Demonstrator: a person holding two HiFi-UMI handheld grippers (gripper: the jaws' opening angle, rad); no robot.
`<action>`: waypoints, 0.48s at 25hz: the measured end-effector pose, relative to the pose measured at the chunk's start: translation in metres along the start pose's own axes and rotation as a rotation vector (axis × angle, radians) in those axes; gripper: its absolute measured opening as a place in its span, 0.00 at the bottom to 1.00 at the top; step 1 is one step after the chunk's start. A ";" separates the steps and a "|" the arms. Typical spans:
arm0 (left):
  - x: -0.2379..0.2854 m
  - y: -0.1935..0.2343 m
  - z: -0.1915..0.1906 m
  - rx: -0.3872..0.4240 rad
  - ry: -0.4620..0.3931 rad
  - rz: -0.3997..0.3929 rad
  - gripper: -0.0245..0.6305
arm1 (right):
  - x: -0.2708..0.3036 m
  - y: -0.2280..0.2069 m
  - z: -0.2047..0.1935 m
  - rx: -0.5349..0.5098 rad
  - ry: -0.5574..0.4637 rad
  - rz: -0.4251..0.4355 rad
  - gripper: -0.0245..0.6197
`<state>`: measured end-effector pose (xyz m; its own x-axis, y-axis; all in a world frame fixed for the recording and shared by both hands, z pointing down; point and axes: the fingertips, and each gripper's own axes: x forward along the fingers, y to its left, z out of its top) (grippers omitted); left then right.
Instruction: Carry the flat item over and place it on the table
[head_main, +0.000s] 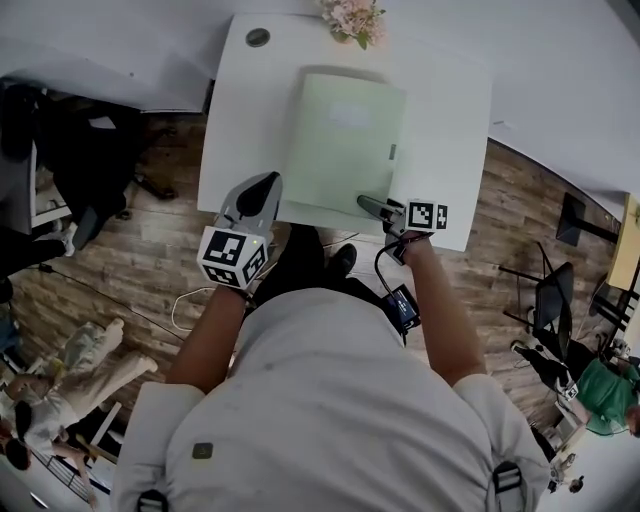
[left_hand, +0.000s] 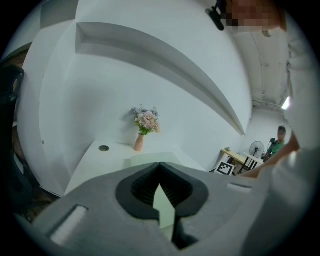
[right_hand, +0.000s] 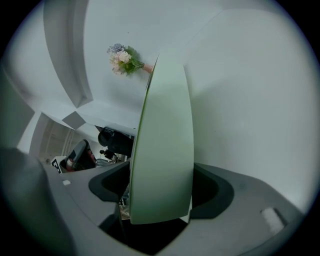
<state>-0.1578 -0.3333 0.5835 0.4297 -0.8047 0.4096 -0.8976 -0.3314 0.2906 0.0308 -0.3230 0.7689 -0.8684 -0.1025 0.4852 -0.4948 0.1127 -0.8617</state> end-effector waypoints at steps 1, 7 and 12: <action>0.001 -0.001 -0.001 -0.002 0.004 -0.004 0.04 | -0.001 -0.004 0.000 -0.008 0.002 -0.018 0.63; 0.005 -0.003 -0.005 -0.009 0.013 -0.025 0.04 | -0.004 -0.029 0.004 -0.062 0.009 -0.126 0.65; 0.008 -0.006 -0.008 -0.010 0.020 -0.037 0.04 | -0.005 -0.032 0.004 -0.073 0.004 -0.154 0.64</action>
<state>-0.1482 -0.3337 0.5921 0.4643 -0.7818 0.4161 -0.8803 -0.3557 0.3141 0.0513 -0.3303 0.7937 -0.7824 -0.1198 0.6111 -0.6226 0.1681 -0.7642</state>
